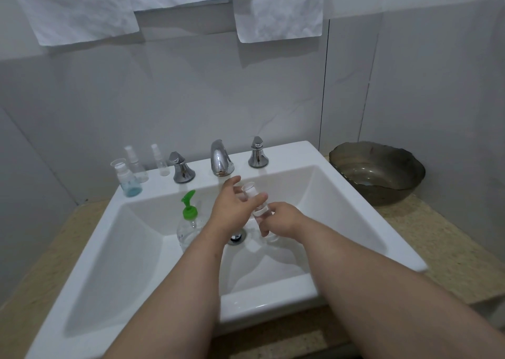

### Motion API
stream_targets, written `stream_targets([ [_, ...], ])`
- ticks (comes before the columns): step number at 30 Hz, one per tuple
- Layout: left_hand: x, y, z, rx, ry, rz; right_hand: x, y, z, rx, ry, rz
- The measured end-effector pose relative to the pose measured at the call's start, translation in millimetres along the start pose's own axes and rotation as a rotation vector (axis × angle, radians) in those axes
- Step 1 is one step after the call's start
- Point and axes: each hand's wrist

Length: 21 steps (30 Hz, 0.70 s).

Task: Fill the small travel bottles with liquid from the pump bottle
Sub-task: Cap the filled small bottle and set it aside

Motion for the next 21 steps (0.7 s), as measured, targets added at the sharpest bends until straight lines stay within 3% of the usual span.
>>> stream_targets([
  [3,6.2,0.9,-0.8,-0.061,0.097,0.049,-2.4,0.2,0.3,0.010,-0.006,0.006],
  [8,3.1,1.6,-3.2,0.034,-0.037,-0.005,-3.2,3.2,1.7,-0.007,-0.003,-0.002],
  [13,7.5,1.6,-0.2,-0.049,0.141,0.052,-4.3,4.7,2.1,0.027,-0.008,0.010],
  [18,4.3,2.6,-5.1,0.091,-0.130,-0.042,-4.8,5.4,1.6,0.014,0.019,-0.011],
  [21,2.0,2.2,-1.9,-0.005,-0.041,-0.039,-4.9,7.4,2.1,0.007,0.025,-0.001],
])
Point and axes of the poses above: each hand's wrist, its own y-axis towards the middle knuckle, its own z-axis out of the palm, x = y × z, and after that the axes turned 4 degrees about -x, right-handed
